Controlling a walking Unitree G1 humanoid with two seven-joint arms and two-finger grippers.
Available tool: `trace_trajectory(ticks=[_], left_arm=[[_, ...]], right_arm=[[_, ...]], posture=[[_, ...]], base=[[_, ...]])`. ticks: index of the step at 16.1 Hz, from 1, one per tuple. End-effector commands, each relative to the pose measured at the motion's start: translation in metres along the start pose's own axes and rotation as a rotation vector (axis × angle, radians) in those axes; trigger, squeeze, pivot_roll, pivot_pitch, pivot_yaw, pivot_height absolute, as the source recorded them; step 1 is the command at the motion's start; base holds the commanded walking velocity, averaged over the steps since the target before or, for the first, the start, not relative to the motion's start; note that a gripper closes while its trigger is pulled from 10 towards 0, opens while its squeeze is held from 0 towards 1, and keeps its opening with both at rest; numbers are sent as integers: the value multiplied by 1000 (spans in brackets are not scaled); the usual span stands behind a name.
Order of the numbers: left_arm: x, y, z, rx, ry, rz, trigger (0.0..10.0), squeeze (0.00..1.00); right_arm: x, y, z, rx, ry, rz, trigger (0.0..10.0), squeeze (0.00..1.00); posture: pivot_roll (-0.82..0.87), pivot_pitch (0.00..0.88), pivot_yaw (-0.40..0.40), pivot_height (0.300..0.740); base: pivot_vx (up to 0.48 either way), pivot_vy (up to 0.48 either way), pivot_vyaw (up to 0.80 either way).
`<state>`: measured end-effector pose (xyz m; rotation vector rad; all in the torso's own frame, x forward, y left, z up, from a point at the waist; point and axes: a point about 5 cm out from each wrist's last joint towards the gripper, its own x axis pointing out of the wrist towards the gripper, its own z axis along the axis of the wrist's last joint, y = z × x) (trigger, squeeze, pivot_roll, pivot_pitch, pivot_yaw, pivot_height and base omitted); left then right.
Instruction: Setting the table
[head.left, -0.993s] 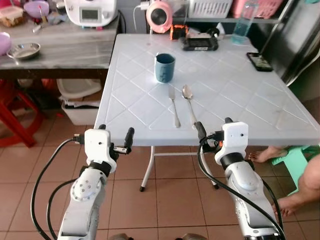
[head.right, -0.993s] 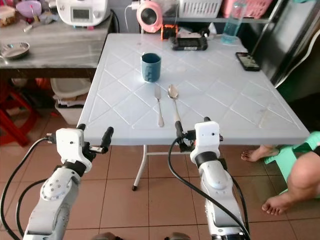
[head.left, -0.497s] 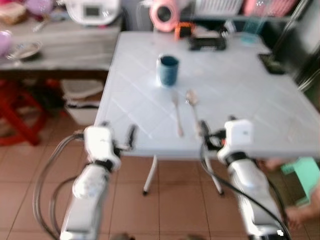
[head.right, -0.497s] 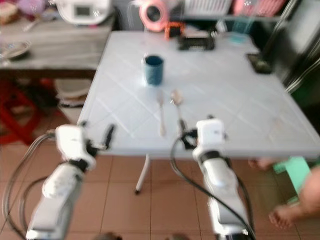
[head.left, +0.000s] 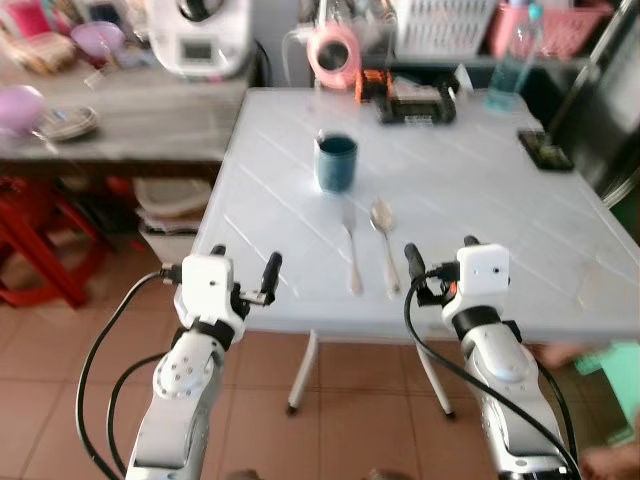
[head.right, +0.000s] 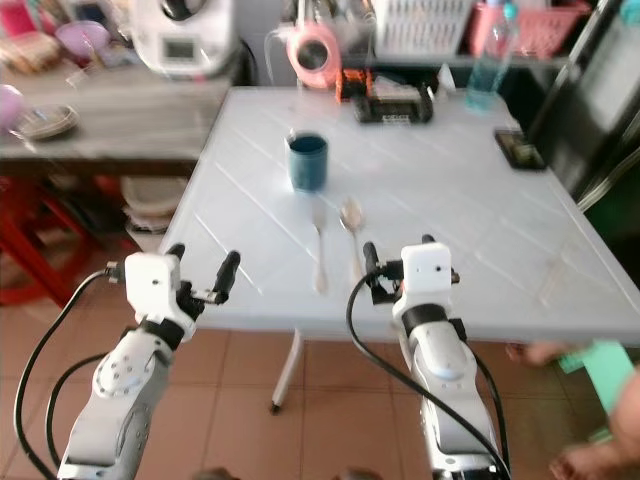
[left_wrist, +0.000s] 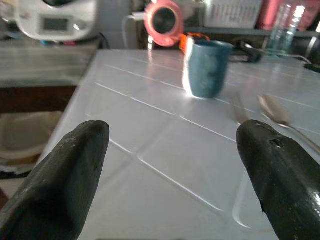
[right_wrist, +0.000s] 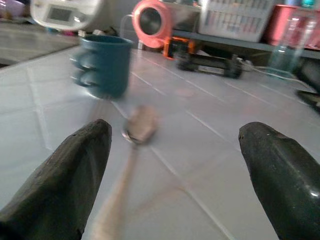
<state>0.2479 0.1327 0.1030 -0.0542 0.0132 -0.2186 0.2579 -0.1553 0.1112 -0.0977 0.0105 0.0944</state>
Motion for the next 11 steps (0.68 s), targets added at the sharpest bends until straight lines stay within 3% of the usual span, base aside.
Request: trace_trajectory(ticks=[1, 11], left_arm=[[-1, 7, 4, 16, -12, 12, 10000, 0], [-3, 6, 2, 9, 0, 0, 10000, 0]], right_arm=[[2, 6, 2, 11, -8, 14, 10000, 0], [2, 10, 2, 23, -1, 24, 10000, 0]], posture=[[-7, 0, -1, 740], [-5, 7, 1, 740]], base=[[274, 0, 0], [270, 0, 0]])
